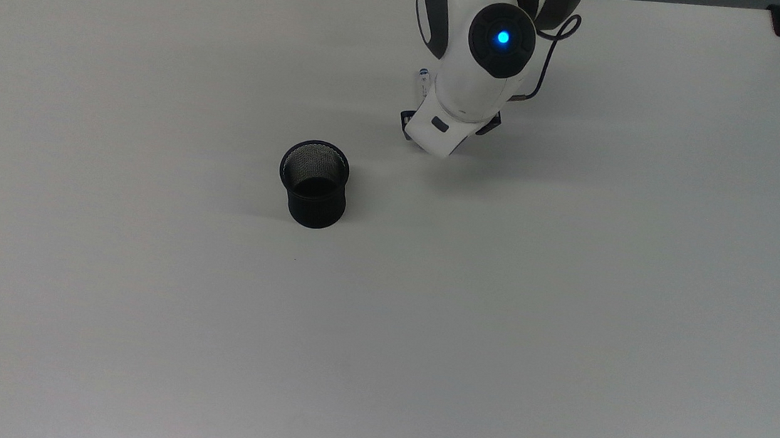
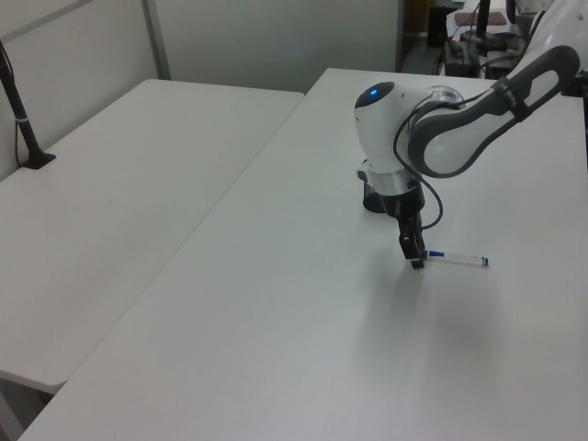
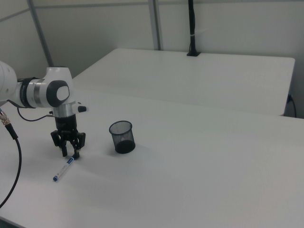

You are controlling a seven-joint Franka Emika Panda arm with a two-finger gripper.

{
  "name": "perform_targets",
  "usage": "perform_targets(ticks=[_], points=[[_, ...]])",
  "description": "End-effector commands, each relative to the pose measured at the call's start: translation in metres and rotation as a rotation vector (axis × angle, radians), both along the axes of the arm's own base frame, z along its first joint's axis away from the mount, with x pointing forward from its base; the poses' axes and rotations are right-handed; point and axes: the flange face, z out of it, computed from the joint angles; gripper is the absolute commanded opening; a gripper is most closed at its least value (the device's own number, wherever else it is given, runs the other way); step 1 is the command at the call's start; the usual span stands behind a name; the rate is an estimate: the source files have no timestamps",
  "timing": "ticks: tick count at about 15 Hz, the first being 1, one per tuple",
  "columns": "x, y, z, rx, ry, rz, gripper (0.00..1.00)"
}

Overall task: Insert the marker
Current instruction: 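Lower the gripper onto the marker's capped end and close on it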

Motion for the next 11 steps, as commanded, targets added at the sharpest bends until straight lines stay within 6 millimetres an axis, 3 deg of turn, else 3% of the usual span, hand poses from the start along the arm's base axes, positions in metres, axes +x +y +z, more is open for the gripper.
perform_targets(ticks=[1,4,7,11], points=[[-0.015,-0.003,0.001,-0.006,-0.012,0.001,0.41],[-0.015,-0.004,-0.002,-0.009,-0.008,0.000,0.26],[-0.013,-0.005,-0.001,-0.008,-0.011,-0.003,0.00],[-0.012,-0.005,0.011,-0.004,-0.023,-0.017,0.00]])
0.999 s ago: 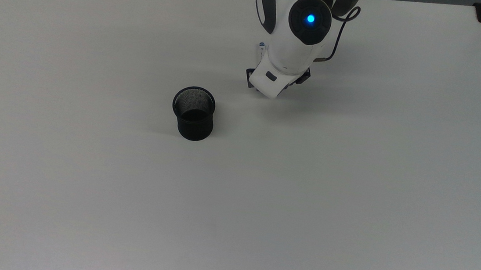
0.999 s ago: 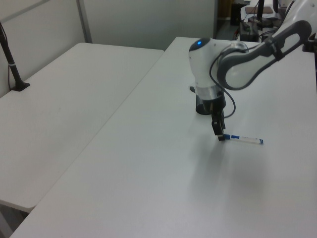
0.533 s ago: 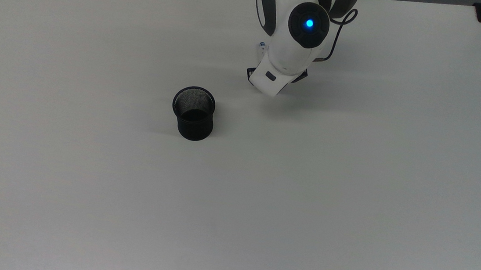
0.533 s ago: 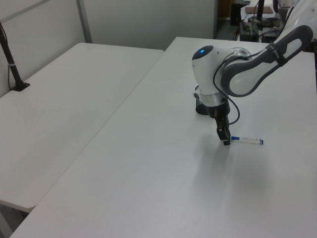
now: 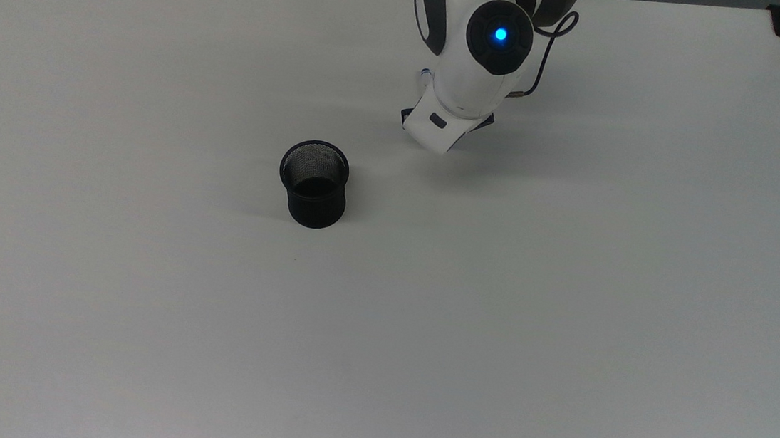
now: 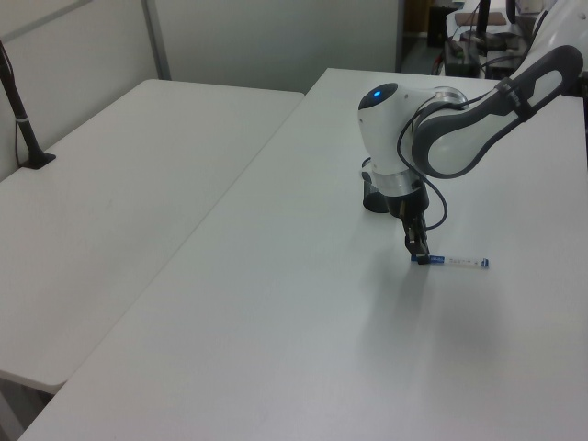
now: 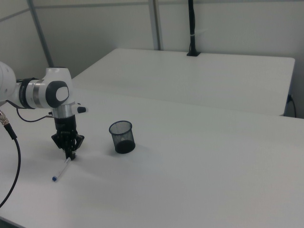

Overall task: Insert the marker
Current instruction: 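Lift the marker and carry it above the black mesh cup, then lower the marker tip-first into the mesh cup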

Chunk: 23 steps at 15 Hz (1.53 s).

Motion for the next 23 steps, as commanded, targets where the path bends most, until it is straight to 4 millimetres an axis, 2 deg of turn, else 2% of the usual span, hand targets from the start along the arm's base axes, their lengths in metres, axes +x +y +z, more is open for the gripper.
perform_targets(ticks=[1,4,6,9,11,13,16,20,21,23], points=[[-0.006,-0.003,0.022,0.005,-0.046,-0.022,0.00],[-0.004,-0.006,0.080,0.040,-0.136,-0.032,0.00],[-0.005,-0.016,0.119,0.056,-0.185,-0.049,0.00],[0.003,-0.050,0.170,0.081,-0.287,-0.106,0.00],[0.017,-0.076,0.202,0.107,-0.404,-0.153,0.00],[0.032,-0.097,0.227,0.131,-0.522,-0.193,0.00],[0.049,-0.125,0.245,0.160,-0.683,-0.264,0.00],[0.066,-0.146,0.242,0.171,-0.808,-0.320,0.00],[0.070,-0.154,0.239,0.173,-0.836,-0.330,0.00],[0.082,-0.162,0.218,0.163,-0.858,-0.332,0.00]])
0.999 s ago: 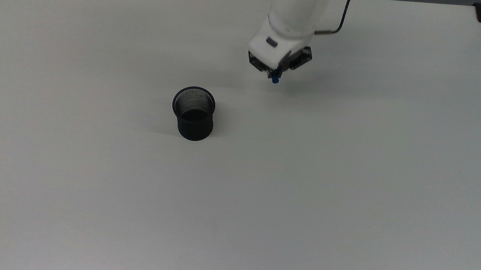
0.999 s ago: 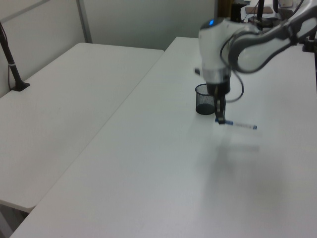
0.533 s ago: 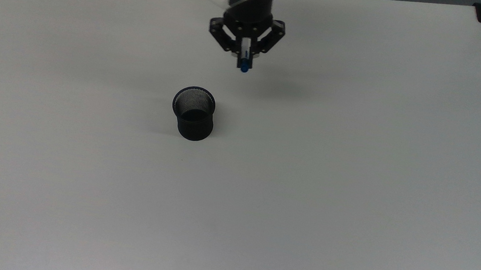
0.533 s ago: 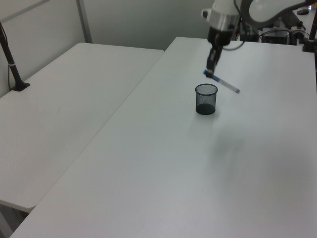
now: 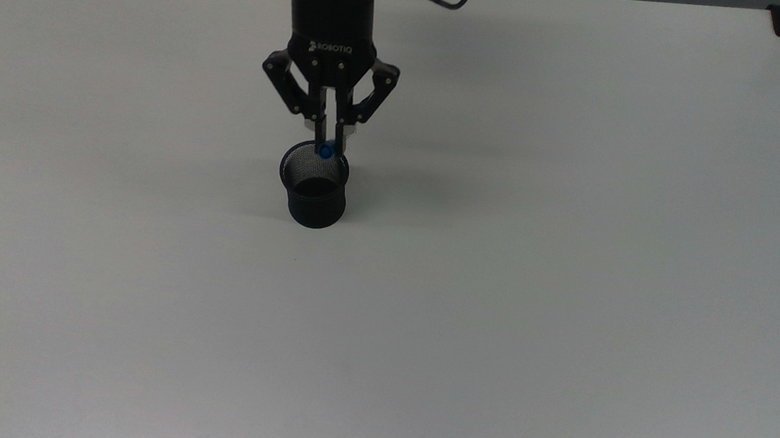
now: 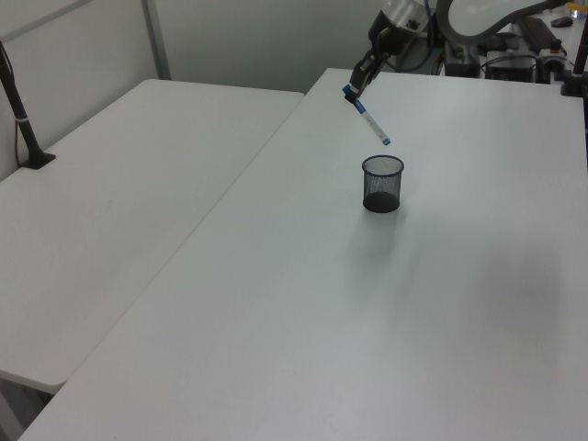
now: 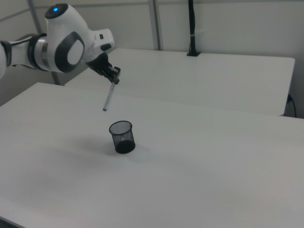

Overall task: Insert the marker
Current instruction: 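Lower the marker tip-first into the mesh cup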

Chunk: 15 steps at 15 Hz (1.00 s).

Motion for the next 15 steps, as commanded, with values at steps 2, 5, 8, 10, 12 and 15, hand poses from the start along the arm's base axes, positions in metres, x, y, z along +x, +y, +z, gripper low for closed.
perform_targets(ticks=[2,5,8,10,12,15], points=[[0.019,-0.019,-0.038,-0.015,-0.047,-0.042,0.00],[0.025,-0.019,-0.064,-0.035,-0.012,-0.034,0.00],[0.022,-0.022,-0.081,-0.048,0.017,-0.031,0.00],[0.018,-0.021,-0.091,-0.056,0.001,-0.022,0.00],[0.014,-0.021,-0.100,-0.054,-0.003,-0.019,0.00],[0.012,-0.022,-0.103,-0.054,0.001,-0.021,0.05]])
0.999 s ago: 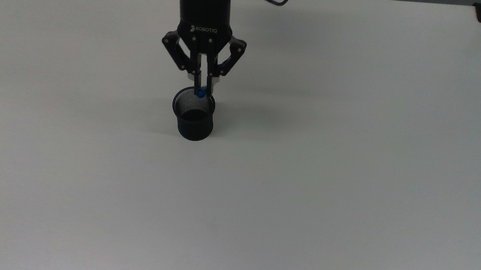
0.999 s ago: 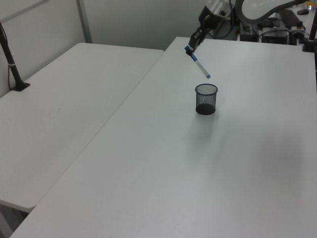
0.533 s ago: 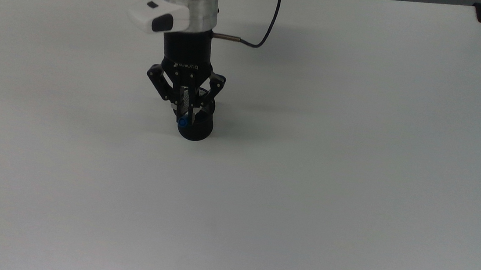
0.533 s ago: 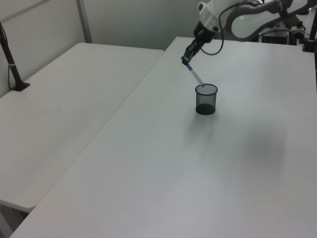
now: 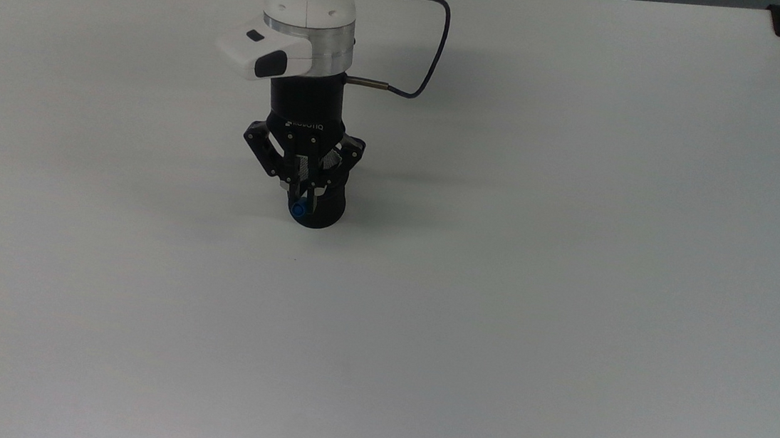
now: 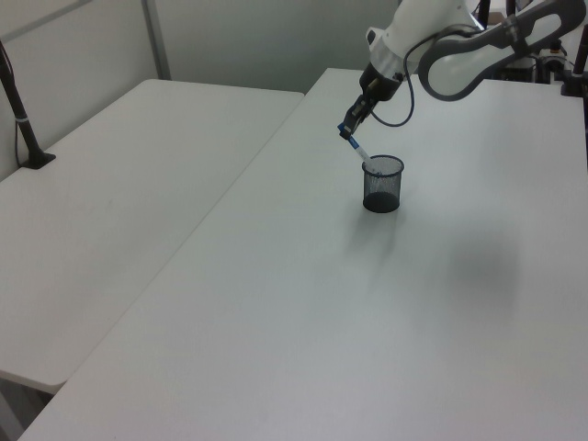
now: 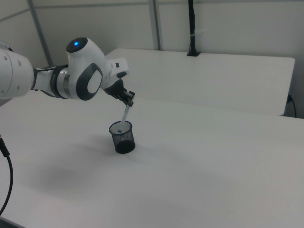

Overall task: Insert the marker
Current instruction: 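Lower the marker tip-first into the mesh cup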

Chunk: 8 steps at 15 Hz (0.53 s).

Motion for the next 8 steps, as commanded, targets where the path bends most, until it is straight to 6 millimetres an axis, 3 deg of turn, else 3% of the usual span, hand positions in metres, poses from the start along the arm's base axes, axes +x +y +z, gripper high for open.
perform_targets(ticks=[1,5,6,8], points=[[-0.009,-0.005,-0.001,-0.007,-0.015,-0.015,0.07],[-0.010,-0.013,0.001,-0.006,-0.018,-0.028,0.29],[-0.010,-0.016,0.003,0.000,-0.017,-0.037,0.46],[-0.012,-0.014,0.010,0.009,-0.024,-0.043,0.62]])
